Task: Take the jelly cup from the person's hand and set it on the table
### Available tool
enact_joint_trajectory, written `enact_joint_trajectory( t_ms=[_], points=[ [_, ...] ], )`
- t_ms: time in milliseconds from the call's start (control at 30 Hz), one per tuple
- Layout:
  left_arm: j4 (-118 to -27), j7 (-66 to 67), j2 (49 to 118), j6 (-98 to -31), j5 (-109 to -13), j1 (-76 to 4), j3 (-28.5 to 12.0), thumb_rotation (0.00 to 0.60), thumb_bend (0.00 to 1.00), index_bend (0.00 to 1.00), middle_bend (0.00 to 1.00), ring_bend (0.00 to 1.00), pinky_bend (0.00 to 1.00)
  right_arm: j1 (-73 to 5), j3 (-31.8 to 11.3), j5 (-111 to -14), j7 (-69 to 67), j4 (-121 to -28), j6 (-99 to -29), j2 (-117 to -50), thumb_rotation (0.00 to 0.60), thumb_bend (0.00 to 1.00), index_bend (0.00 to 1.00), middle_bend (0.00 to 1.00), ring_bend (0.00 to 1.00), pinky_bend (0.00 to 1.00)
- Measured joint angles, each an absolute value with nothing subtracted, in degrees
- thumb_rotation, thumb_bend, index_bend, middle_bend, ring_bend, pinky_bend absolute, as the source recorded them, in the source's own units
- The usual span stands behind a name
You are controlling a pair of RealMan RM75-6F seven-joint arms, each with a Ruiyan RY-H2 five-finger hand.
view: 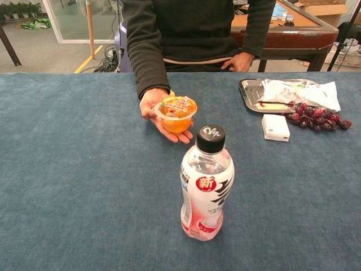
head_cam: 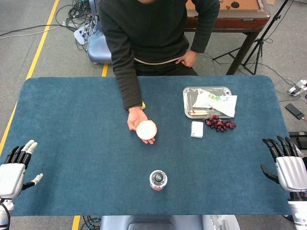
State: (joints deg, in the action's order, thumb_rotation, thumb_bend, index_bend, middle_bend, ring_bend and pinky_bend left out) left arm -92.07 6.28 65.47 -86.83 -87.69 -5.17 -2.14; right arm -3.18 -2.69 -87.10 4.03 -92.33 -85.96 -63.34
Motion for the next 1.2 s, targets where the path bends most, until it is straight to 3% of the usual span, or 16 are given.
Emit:
enact_joint_trajectory(
  t_ms=[600,1200],
  points=[
    [-88.5,-1.0,64.2,-83.3,-91.1,-9.6,-2.8,0.6,0.19,0.06,0.08,0.1,0.07,-3.2,-3.5,-89.3,4.3,-94.5,-88.3,-61.0,0.6,0.26,0.15,0.18,0.05,0.07],
    [-79.8,-13.6,67.4,-68.8,-101.8,-31.5,-5.4,0.6,0.19,0.06,0.06,0.09,0.07,-3.4,-3.3,-89.9,6.3,-97.2,-87.8,-58.9,0.6,0.26,0.15,0.18,0.05,0.07]
  ],
)
